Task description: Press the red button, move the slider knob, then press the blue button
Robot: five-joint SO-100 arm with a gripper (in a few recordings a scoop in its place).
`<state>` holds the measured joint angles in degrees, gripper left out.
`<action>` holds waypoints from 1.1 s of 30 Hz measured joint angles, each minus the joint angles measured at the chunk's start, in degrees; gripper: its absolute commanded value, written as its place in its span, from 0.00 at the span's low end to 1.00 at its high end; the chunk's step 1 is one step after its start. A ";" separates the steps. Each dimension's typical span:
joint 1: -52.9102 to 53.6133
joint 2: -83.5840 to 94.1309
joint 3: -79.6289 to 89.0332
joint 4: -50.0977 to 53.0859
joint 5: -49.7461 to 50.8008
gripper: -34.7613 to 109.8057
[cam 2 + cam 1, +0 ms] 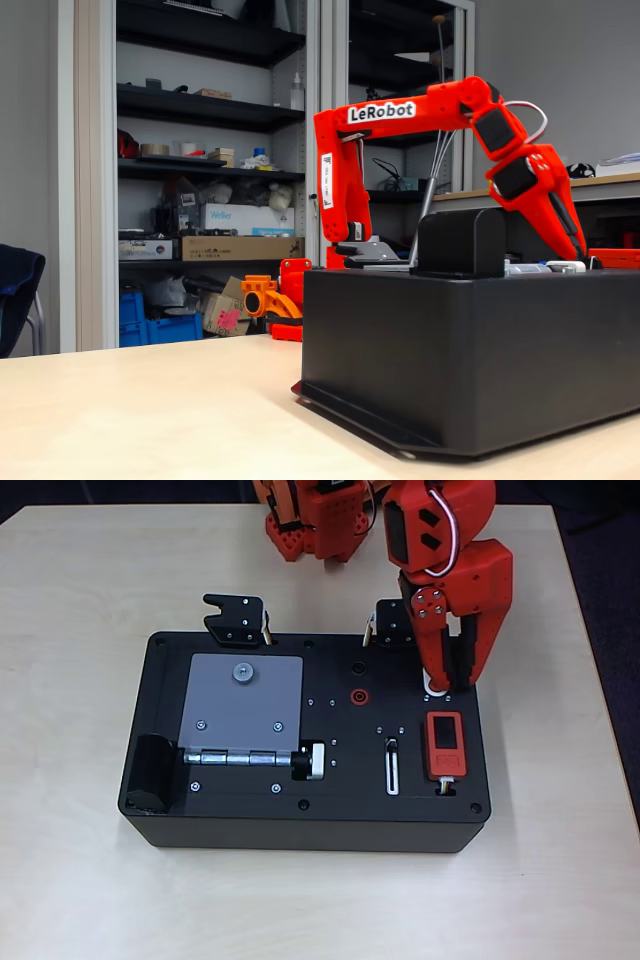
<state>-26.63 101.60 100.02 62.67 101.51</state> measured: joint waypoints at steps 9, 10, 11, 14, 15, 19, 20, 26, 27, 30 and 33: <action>1.32 2.90 1.76 0.00 0.00 0.26; 1.58 2.90 2.02 0.00 0.00 0.26; 1.49 3.25 2.02 0.00 0.09 0.26; 0.53 4.13 2.99 0.00 0.09 0.26; 0.88 4.13 2.99 -0.18 0.09 0.26; 0.62 4.39 4.13 -0.35 0.09 0.26; 0.62 4.39 4.13 -0.35 0.09 0.26; 0.79 4.39 4.13 -0.88 0.09 0.26; 0.70 4.39 4.75 -0.88 0.09 0.26; 0.88 4.39 5.01 -1.67 0.09 0.26; 0.97 4.39 5.19 -1.93 0.09 0.26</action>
<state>-25.66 106.00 105.21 60.73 101.60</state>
